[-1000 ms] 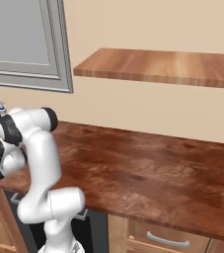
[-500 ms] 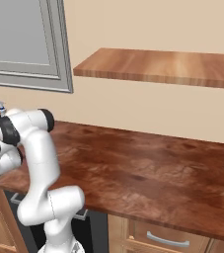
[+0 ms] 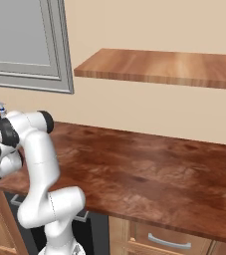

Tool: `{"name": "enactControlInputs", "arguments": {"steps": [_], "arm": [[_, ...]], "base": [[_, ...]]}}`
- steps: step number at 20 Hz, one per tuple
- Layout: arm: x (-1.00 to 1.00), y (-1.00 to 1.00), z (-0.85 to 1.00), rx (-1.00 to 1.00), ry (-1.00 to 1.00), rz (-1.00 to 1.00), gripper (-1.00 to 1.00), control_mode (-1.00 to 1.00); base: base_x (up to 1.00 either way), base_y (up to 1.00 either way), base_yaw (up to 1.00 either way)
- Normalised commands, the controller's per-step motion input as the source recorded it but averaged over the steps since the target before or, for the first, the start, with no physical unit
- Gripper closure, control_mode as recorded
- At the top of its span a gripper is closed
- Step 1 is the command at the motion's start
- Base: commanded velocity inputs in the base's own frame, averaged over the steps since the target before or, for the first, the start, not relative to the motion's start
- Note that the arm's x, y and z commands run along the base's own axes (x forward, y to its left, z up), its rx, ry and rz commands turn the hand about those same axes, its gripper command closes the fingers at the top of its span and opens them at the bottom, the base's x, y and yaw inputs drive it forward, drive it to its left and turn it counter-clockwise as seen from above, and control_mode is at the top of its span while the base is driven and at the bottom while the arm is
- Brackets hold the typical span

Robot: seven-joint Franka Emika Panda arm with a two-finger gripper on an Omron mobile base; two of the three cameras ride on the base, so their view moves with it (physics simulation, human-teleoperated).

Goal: Locate and retrieve the soap dispenser and spray from the cabinet. Place them next to the sink.

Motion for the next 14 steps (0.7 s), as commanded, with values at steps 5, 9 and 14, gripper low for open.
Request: {"name": "enactControlInputs", "arguments": {"steps": [5,9,14], "arm": [[0.0,0.02,-0.14,0.03,0.0,0.0,-1.0,-1.0],[0.0,0.0,-0.07,0.01,0.0,0.0,-1.0,-1.0],[0.0,0.0,-0.06,0.0,-0.01,0.0,-1.0,-1.0]], "base": [[0.0,0.0,0.0],[0.0,0.0,0.0],[0.0,0.0,0.0]]}}
